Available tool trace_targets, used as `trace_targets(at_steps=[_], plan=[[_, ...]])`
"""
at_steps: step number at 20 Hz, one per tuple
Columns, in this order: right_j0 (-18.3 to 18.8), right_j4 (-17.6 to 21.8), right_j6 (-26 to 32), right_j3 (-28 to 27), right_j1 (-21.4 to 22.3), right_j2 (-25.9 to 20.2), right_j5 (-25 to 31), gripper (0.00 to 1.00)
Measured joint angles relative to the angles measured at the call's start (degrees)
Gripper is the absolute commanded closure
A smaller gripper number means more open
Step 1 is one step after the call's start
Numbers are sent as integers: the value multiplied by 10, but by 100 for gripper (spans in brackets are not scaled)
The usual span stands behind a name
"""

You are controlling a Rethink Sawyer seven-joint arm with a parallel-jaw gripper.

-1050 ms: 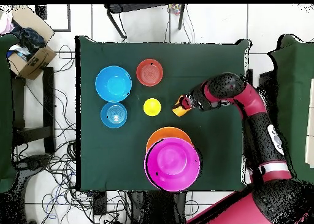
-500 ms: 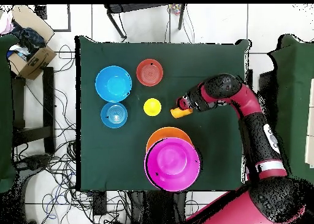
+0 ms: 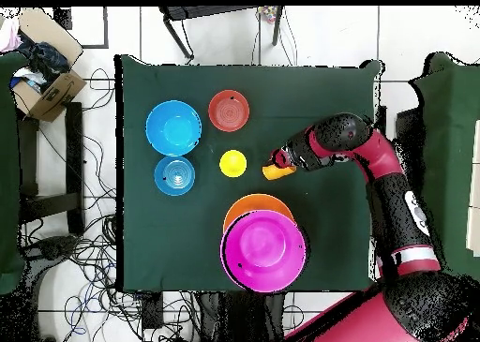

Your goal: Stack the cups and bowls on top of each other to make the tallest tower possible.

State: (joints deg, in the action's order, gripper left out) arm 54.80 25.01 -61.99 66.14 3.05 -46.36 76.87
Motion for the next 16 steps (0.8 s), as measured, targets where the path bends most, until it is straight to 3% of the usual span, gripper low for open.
trace_targets(at_steps=[6,16], plan=[[0,2,0,0,10,-6,-1,100],[-2,31,0,-11,72,-25,-36,100]])
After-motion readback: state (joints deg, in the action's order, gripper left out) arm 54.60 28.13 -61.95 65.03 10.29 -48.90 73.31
